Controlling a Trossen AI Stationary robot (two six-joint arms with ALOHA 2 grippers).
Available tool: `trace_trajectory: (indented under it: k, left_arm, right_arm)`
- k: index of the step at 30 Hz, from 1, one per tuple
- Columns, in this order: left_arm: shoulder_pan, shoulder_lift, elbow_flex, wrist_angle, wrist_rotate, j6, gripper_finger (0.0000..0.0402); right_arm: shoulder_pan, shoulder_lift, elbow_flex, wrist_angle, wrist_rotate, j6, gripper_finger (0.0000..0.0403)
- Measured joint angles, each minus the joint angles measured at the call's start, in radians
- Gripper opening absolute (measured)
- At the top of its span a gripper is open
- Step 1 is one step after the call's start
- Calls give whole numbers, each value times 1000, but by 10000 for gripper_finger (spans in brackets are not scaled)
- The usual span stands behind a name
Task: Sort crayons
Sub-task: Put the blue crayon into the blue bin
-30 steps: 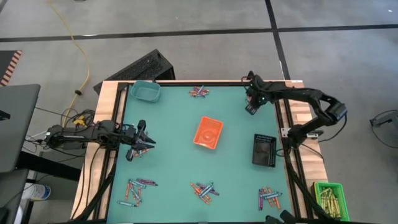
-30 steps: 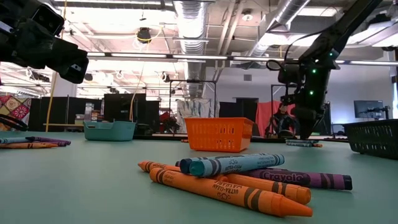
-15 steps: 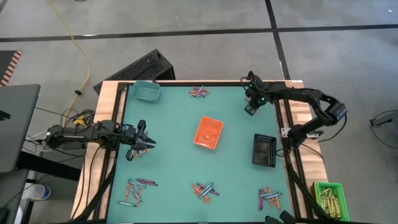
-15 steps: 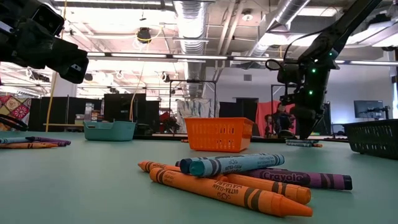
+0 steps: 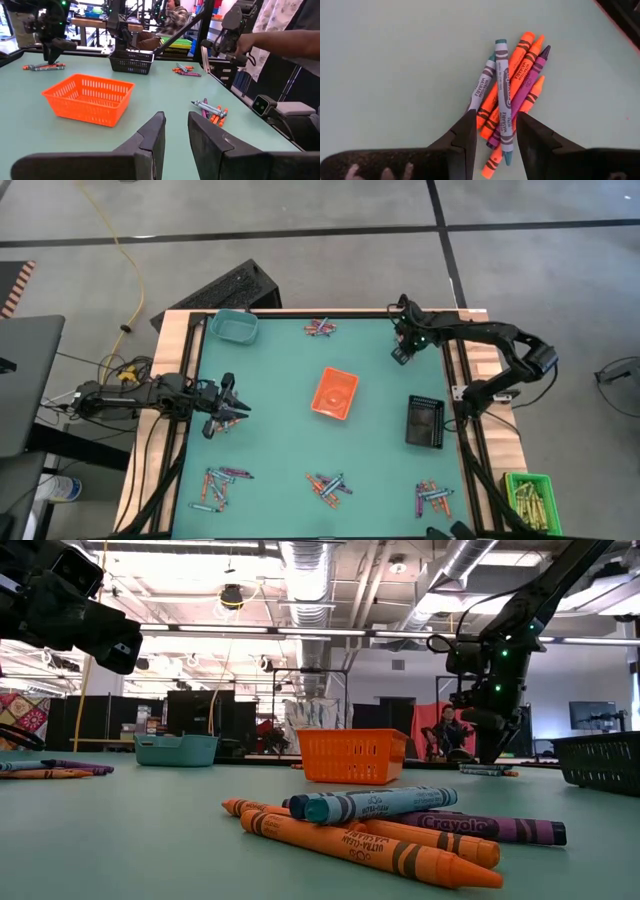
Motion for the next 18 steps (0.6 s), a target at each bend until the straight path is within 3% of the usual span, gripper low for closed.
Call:
trace_trajectory:
  k: [18]
  left_arm:
    - [0, 0, 0, 0, 0, 0, 73]
  right_arm:
    - [2, 0, -58, 50, 23, 101, 132]
